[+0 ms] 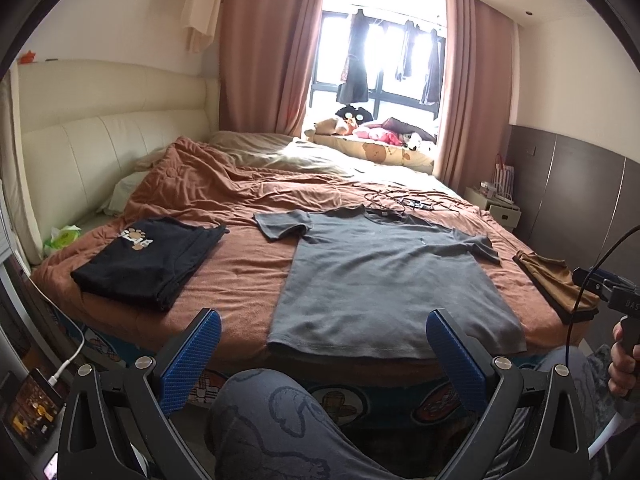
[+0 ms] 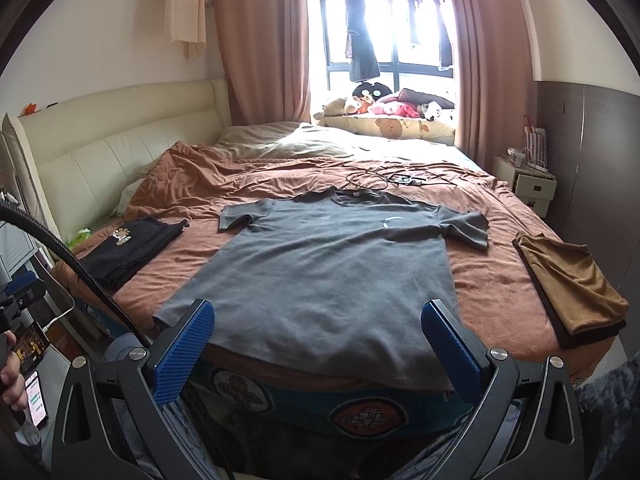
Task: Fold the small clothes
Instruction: 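Move both grippers down toward the flat grey T-shirt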
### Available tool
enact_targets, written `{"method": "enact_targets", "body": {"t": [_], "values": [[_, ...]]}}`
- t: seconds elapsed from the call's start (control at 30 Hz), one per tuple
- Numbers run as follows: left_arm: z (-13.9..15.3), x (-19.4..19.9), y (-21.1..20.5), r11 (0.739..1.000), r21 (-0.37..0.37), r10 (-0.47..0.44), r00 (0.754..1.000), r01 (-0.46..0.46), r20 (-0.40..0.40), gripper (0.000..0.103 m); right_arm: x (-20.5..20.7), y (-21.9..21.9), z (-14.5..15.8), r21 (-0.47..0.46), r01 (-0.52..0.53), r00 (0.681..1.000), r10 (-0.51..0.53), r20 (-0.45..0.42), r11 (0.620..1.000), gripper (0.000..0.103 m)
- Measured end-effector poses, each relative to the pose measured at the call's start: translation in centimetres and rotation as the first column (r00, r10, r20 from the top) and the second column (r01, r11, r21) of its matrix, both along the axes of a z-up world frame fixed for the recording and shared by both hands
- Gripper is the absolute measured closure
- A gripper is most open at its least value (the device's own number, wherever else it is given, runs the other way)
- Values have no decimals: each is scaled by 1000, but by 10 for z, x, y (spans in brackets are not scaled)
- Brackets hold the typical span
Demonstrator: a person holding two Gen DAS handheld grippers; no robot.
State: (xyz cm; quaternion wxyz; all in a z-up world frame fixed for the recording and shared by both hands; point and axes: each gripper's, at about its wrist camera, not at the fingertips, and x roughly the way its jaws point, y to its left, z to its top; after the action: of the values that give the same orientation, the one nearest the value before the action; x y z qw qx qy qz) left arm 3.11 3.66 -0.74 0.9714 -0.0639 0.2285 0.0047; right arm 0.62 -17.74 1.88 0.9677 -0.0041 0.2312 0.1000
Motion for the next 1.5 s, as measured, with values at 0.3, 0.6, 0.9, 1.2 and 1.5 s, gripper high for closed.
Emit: {"method": "enact_targets", "body": {"t": [0.3, 0.6, 0.9, 1.2, 1.5], "values": [[-9, 24, 22, 997, -21, 78, 997, -79, -30, 0, 62, 8, -6, -17, -58, 998, 58, -17, 998, 0], [-21, 73, 37, 995, -23, 98, 991, -100, -94, 0, 121, 20, -12, -33, -59, 998, 58, -31, 998, 0], [-31, 137, 46, 996, -36, 80, 988, -86, -130, 0, 185, 25, -16, -11, -62, 996, 61, -72, 998, 0], [-30, 195, 50, 995, -74, 53, 987, -65, -151, 5, 237, 25, -21, 31, -69, 992, 72, -105, 997, 0], [-32, 257, 60, 995, -85, 39, 980, -57, -196, 12, 291, 20, -33, 84, -80, 981, 94, -168, 993, 0]]}}
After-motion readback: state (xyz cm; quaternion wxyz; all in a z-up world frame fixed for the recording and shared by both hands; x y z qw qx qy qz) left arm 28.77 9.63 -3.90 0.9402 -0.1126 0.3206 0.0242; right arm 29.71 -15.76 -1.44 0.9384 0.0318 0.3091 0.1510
